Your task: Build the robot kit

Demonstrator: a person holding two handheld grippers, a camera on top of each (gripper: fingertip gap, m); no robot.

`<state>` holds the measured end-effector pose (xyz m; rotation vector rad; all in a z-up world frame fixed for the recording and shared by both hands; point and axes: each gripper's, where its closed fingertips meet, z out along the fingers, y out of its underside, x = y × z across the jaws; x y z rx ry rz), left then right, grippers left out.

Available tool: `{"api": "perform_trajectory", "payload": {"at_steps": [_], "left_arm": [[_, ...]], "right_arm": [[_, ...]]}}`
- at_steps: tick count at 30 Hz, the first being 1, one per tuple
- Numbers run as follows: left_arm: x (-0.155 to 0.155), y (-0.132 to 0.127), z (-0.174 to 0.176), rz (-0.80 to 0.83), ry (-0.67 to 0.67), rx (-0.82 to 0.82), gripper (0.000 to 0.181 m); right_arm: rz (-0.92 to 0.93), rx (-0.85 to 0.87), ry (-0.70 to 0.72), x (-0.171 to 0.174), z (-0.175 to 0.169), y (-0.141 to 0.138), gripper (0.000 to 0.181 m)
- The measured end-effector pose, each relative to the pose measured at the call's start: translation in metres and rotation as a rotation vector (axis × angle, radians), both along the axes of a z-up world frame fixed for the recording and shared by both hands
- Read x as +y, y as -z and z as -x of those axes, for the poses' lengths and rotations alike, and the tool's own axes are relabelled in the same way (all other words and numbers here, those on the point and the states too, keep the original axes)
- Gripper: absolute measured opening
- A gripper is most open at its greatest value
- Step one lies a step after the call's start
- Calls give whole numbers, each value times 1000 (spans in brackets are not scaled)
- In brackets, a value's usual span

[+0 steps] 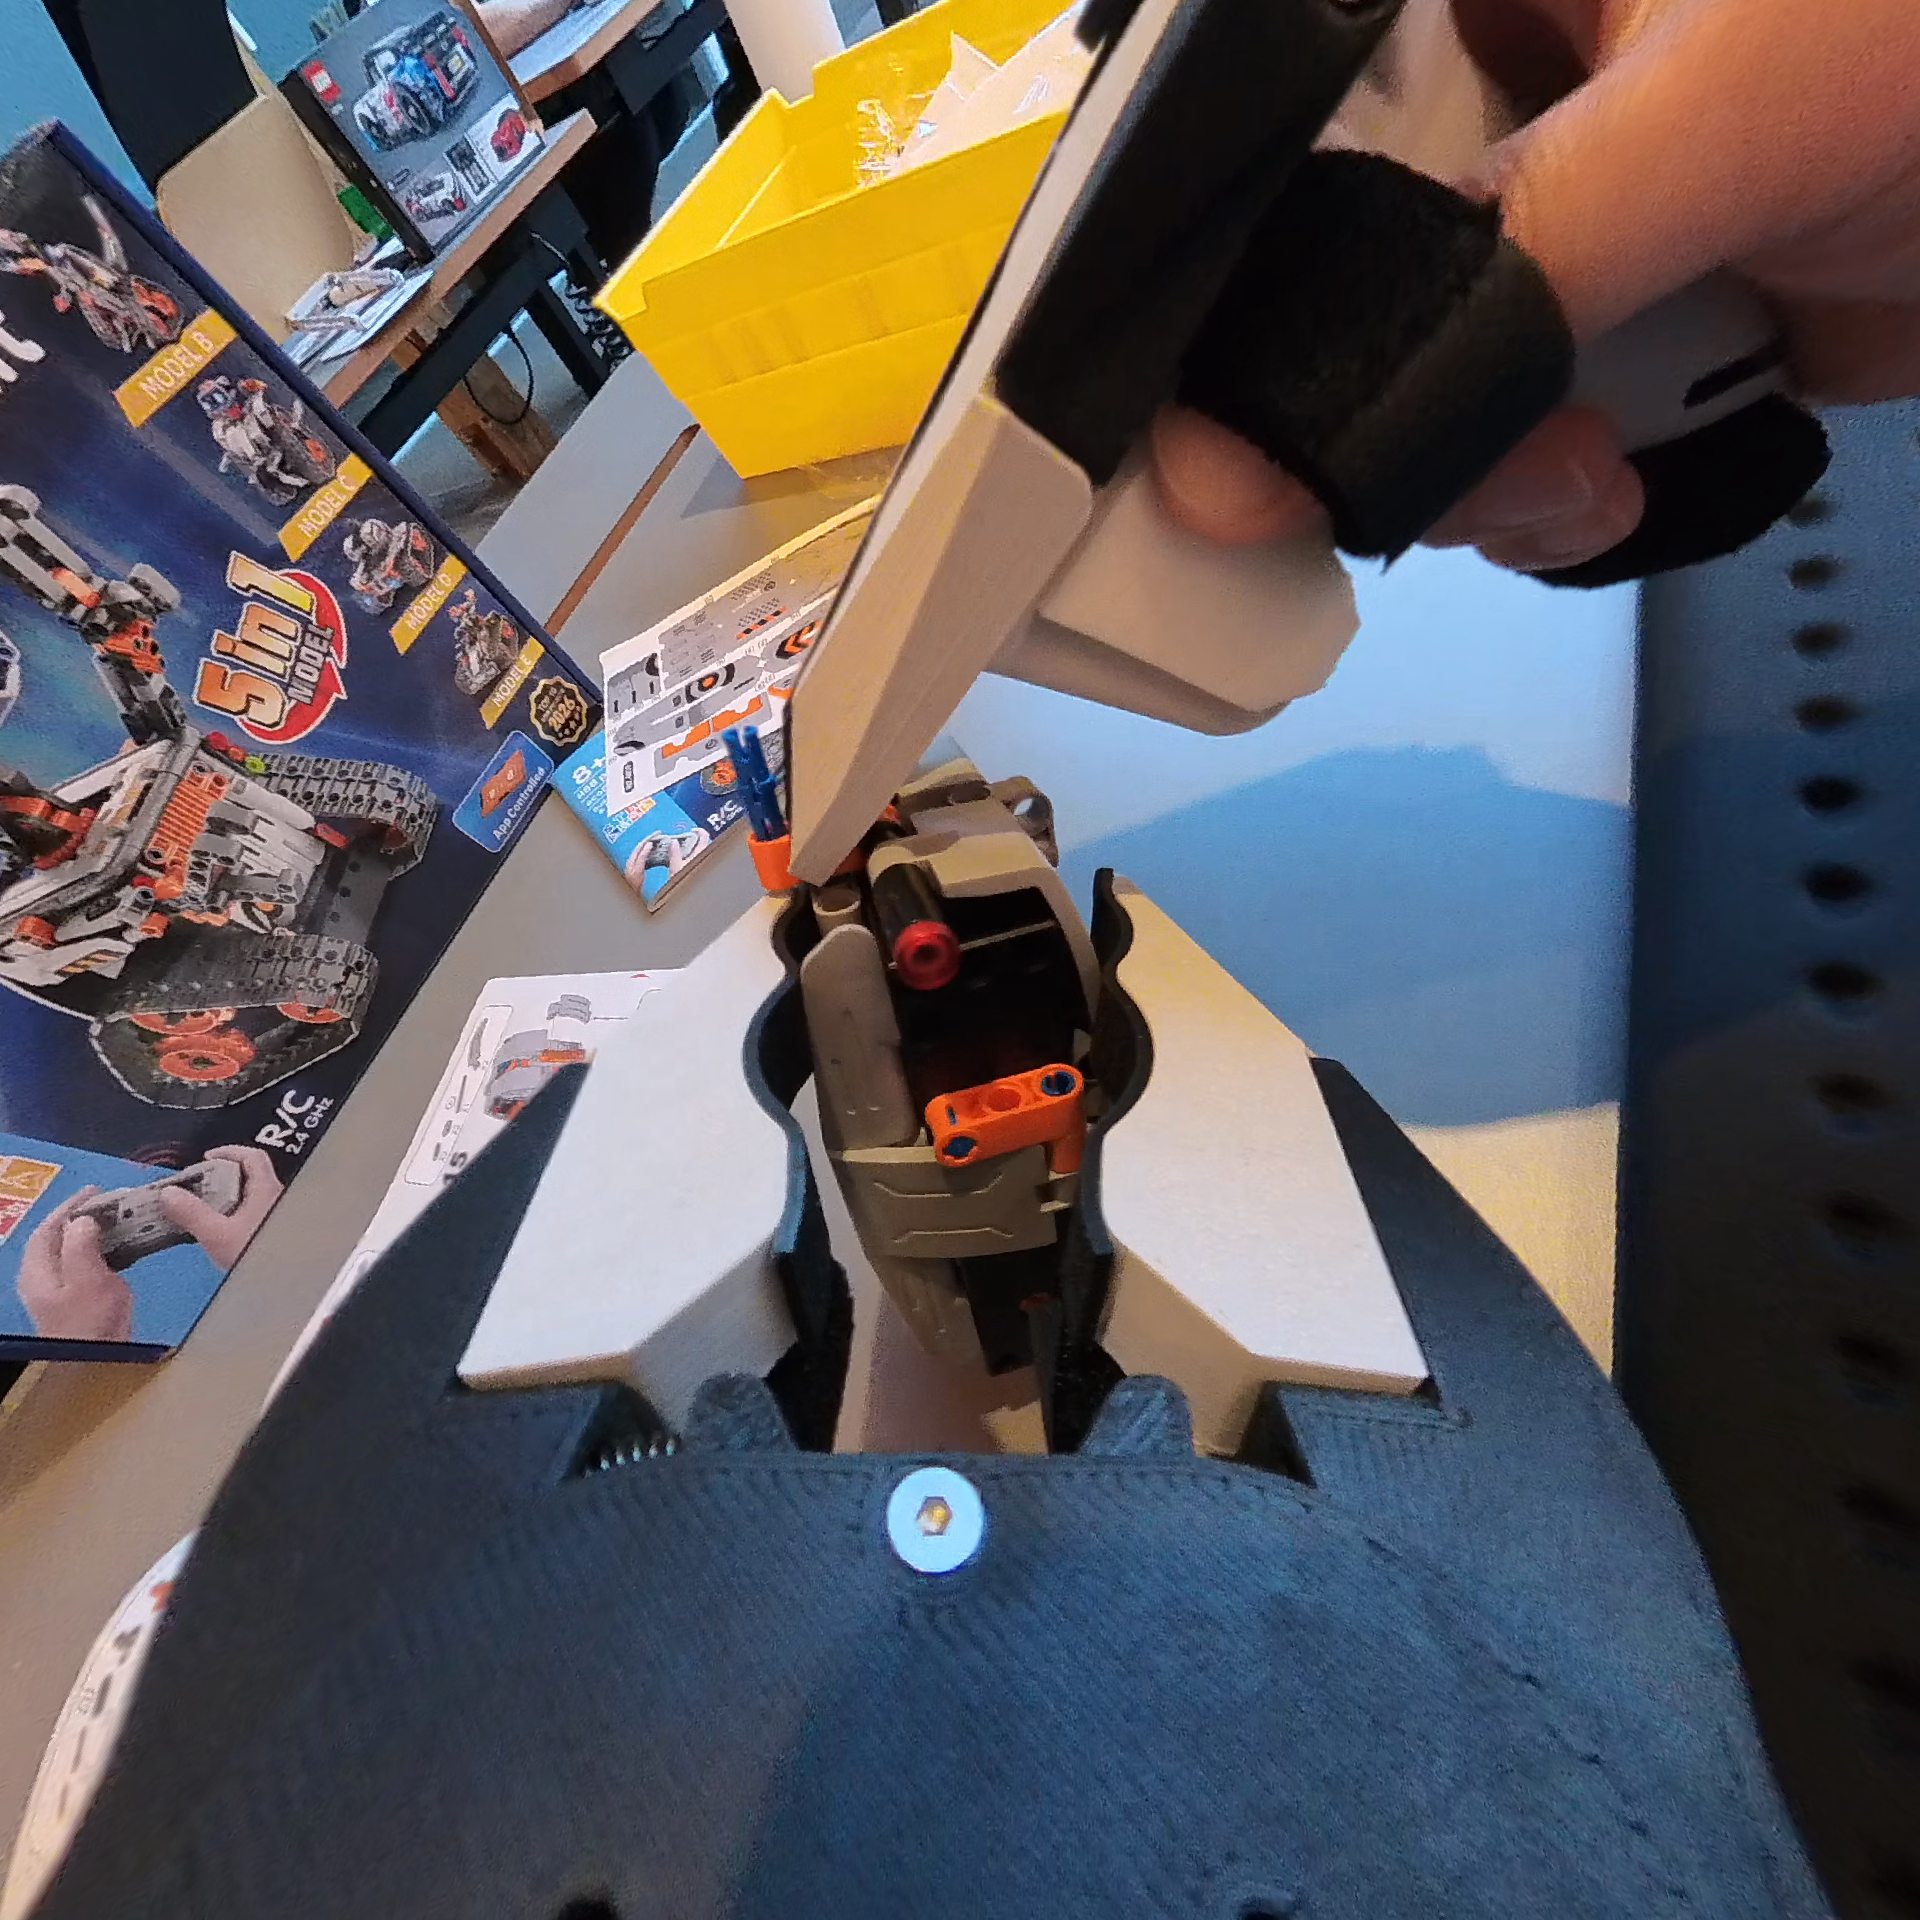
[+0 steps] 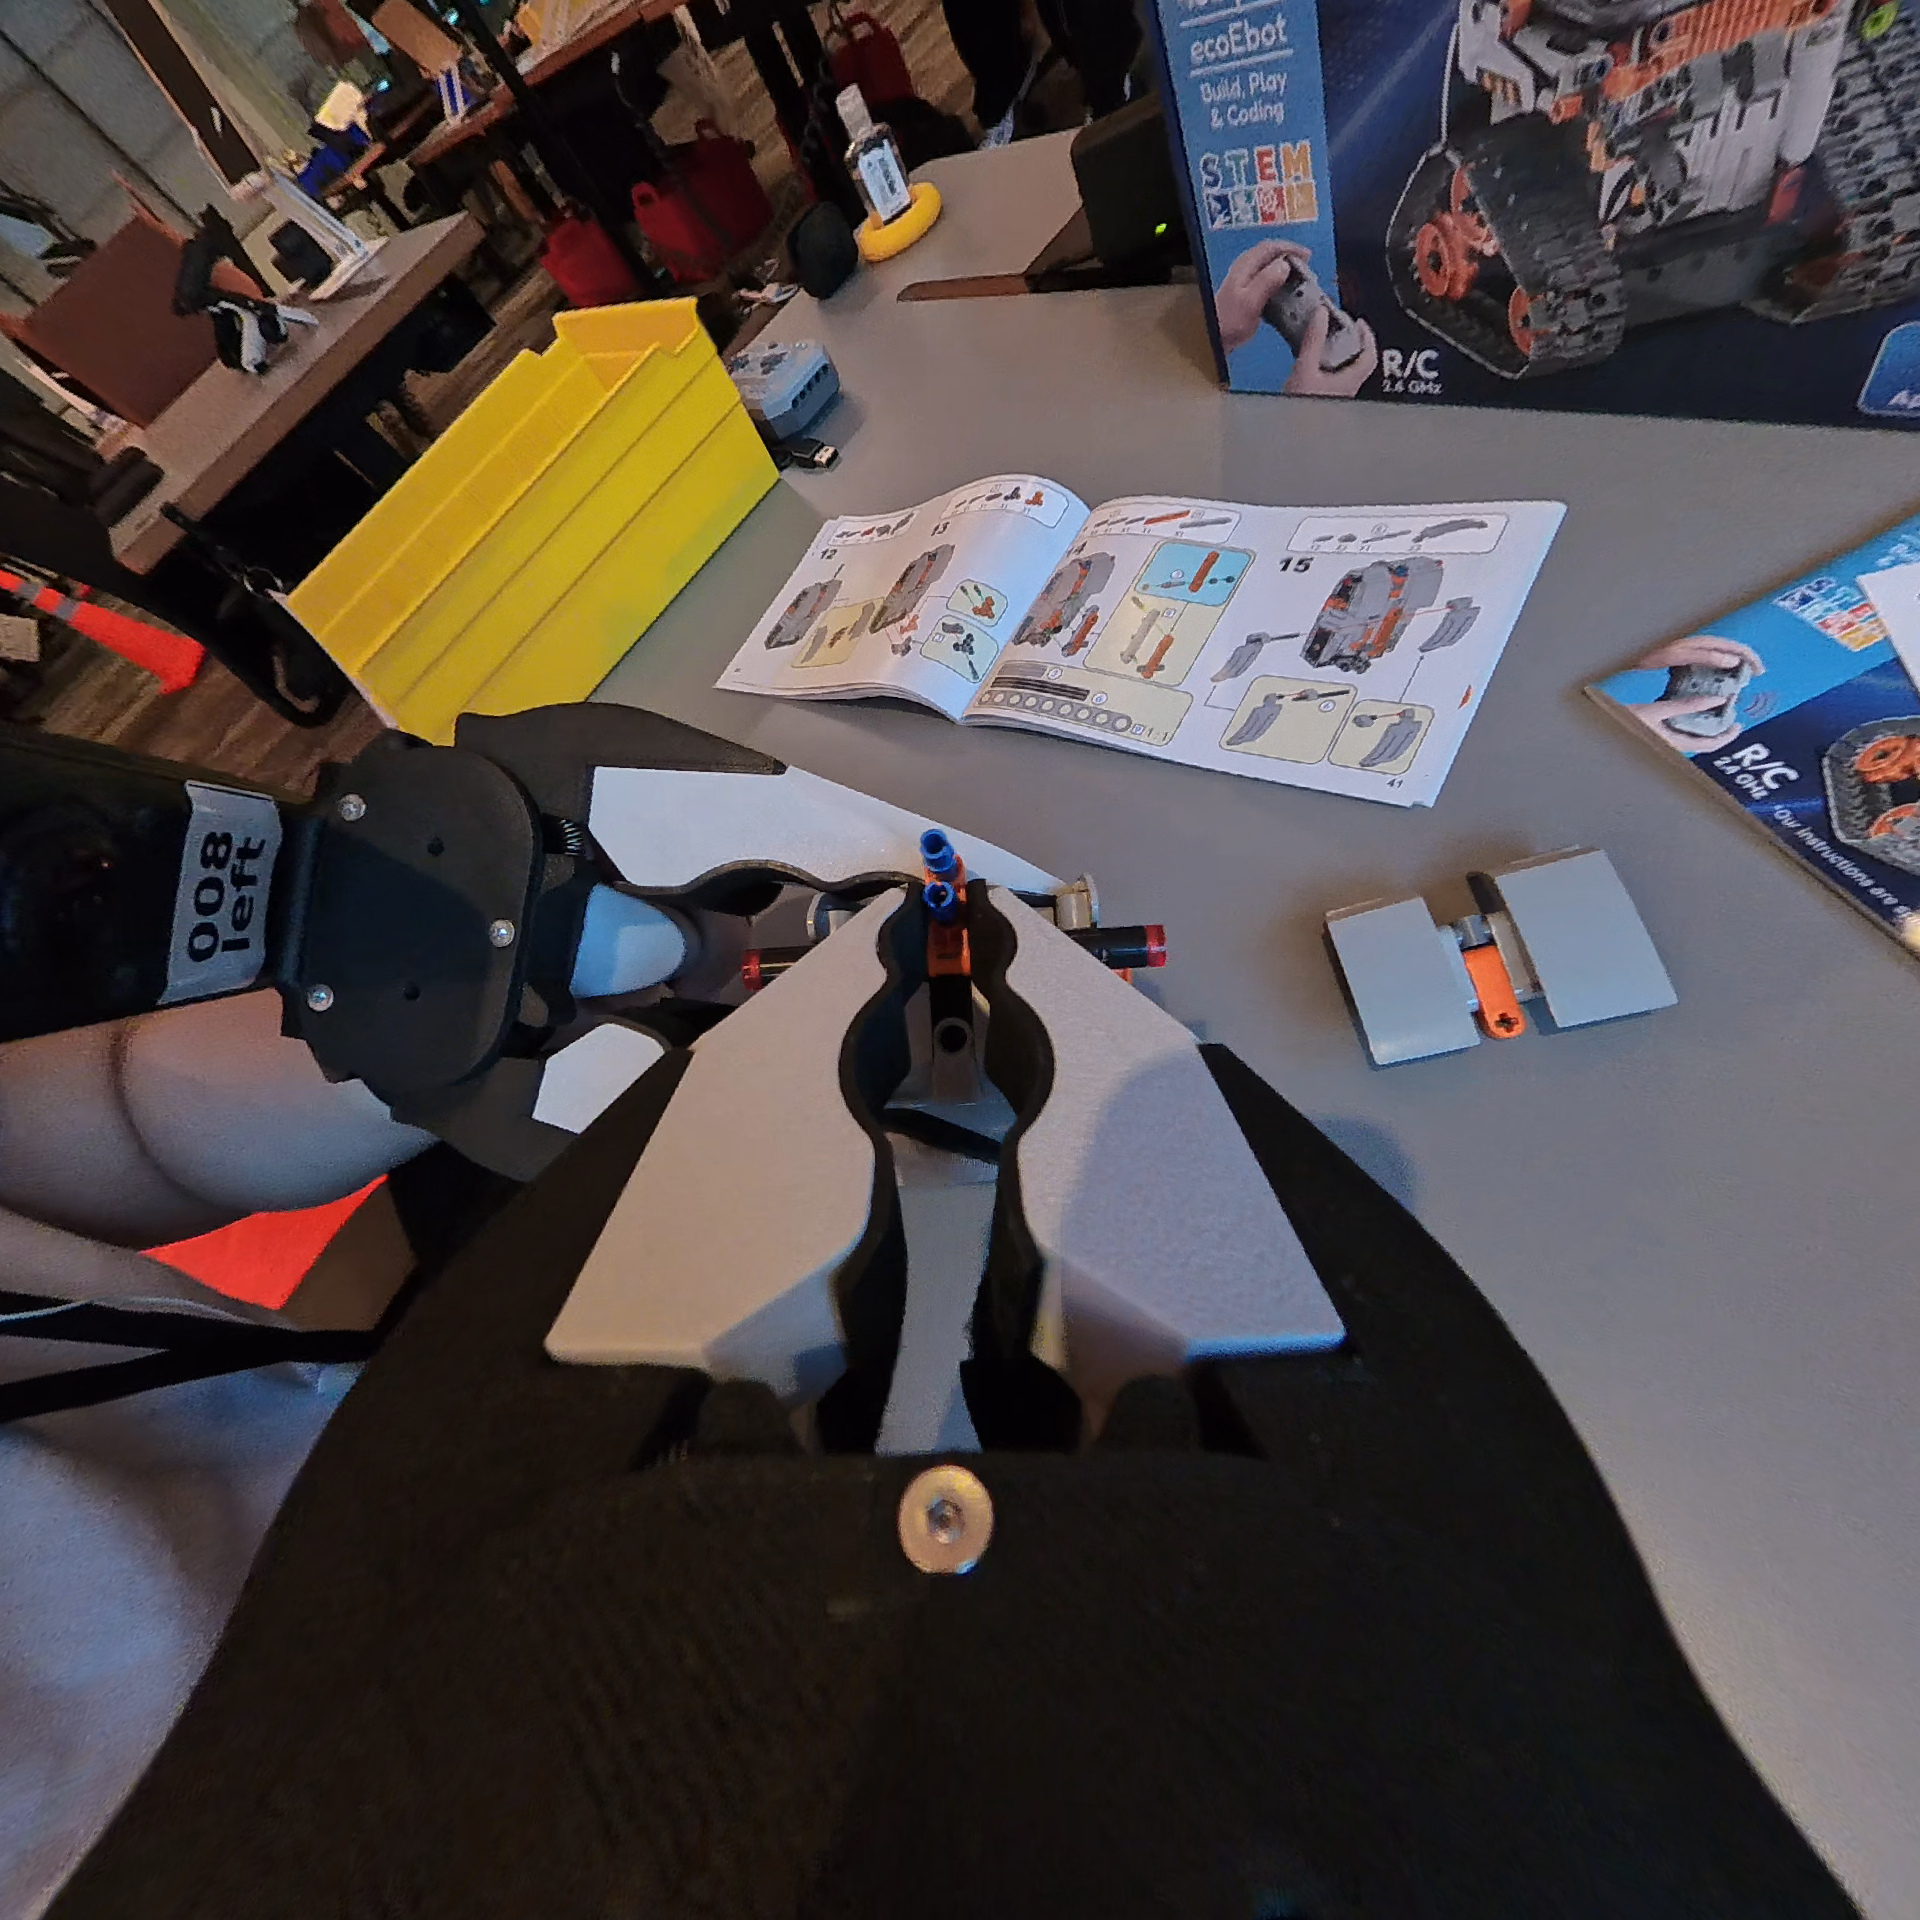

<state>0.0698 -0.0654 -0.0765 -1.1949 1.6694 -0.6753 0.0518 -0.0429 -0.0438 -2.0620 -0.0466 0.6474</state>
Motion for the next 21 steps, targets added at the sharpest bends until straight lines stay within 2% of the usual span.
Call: {"api": "perform_trajectory", "payload": {"at_steps": [3,5,7,9,11,13,14,15,17,19,21], "left_arm": [[-3,0,0,-10,5,-10,51],[-3,0,0,-17,4,-12,51],[-3,0,1,-10,7,-13,51],[-3,0,1,-9,13,-13,51],[-5,0,0,-27,23,-10,51],[-8,1,0,-42,32,-8,51],[-9,1,0,-51,31,-7,51],[-9,1,0,-54,29,-8,51],[-8,1,1,-45,25,-10,51],[-6,1,2,-26,19,-13,51],[-4,0,3,-8,17,-15,51]], "right_arm": [[73,13,-72,-4,1,0,8],[43,-1,-117,-7,-2,-14,20],[17,-81,-195,-15,-7,-31,17],[-33,-347,-274,-19,-18,-40,14],[-61,-727,-362,-18,-32,-40,28],[-96,-1011,-521,-16,-29,-39,22],[-118,-1099,-586,-14,-23,-38,16],[-129,-1149,-652,-15,-16,-35,9],[-121,-1184,-749,-21,-4,-28,8],[-151,-1165,-762,-25,5,-24,8],[-195,-1216,-740,-24,3,-20,10]]}}
